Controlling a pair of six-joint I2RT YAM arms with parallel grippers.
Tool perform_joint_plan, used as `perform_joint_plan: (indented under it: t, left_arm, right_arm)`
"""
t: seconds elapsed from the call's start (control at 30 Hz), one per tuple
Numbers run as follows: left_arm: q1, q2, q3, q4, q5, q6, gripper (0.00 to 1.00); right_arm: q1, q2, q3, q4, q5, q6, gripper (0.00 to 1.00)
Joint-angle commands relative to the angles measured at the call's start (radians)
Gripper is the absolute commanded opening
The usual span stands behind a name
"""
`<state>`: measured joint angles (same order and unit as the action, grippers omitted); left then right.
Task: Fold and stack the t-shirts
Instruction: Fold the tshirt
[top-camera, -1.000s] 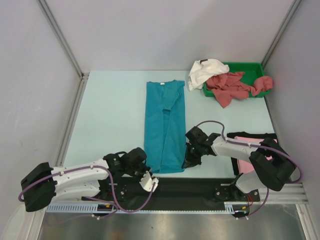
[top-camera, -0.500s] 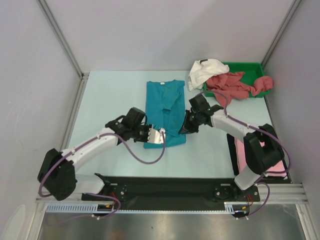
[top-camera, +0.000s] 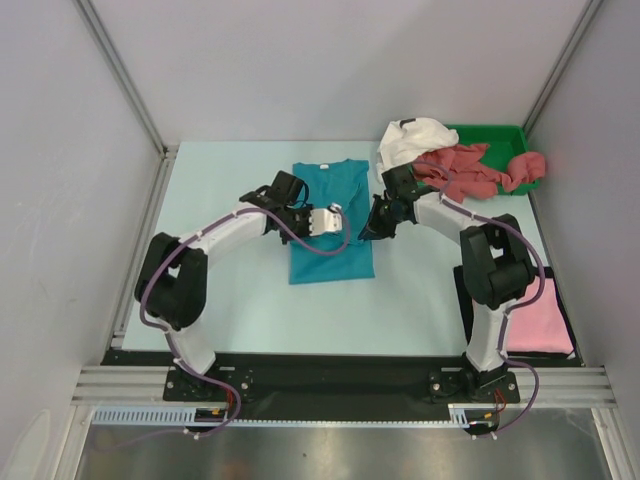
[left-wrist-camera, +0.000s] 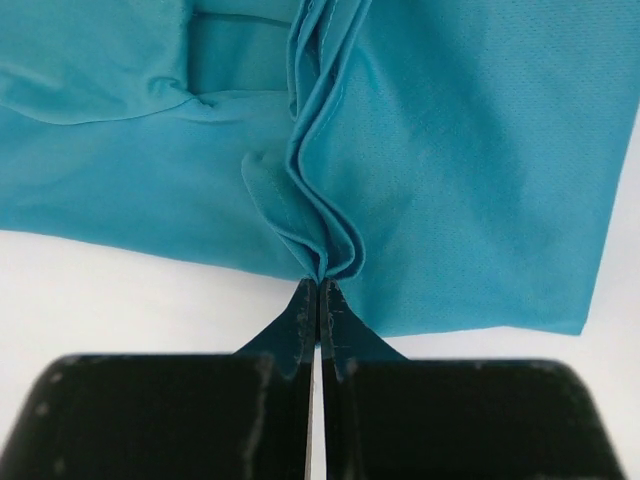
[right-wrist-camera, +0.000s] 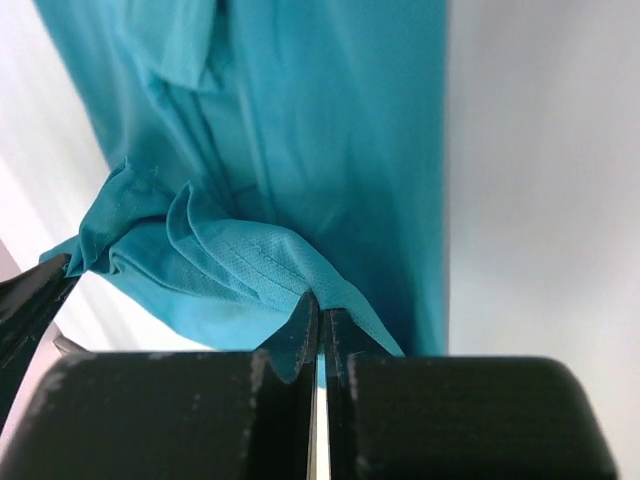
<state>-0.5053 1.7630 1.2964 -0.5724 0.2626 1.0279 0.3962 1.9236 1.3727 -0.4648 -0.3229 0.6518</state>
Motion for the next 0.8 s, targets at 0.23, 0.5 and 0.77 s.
perform_joint_plan:
  t: [0.23,0.5,0.77]
  left_arm:
    - [0.02,0.104,0.079,0.117,-0.029,-0.095,0.0]
    - [0.033,0.177,0.139,0.124,-0.062,-0.149,0.13]
    - [0.063,0.194,0.187,0.235,-0.198,-0.291,0.41]
  right_arm:
    - [-0.042,0.077,0.046,0.064,0.015,0.032,0.0]
    - [-0.1,0.055,0.022,0.106,0.06,0.078,0.43]
    - [-0.105,-0.136,-0.006,0.054,0.246,-0.023,0.5]
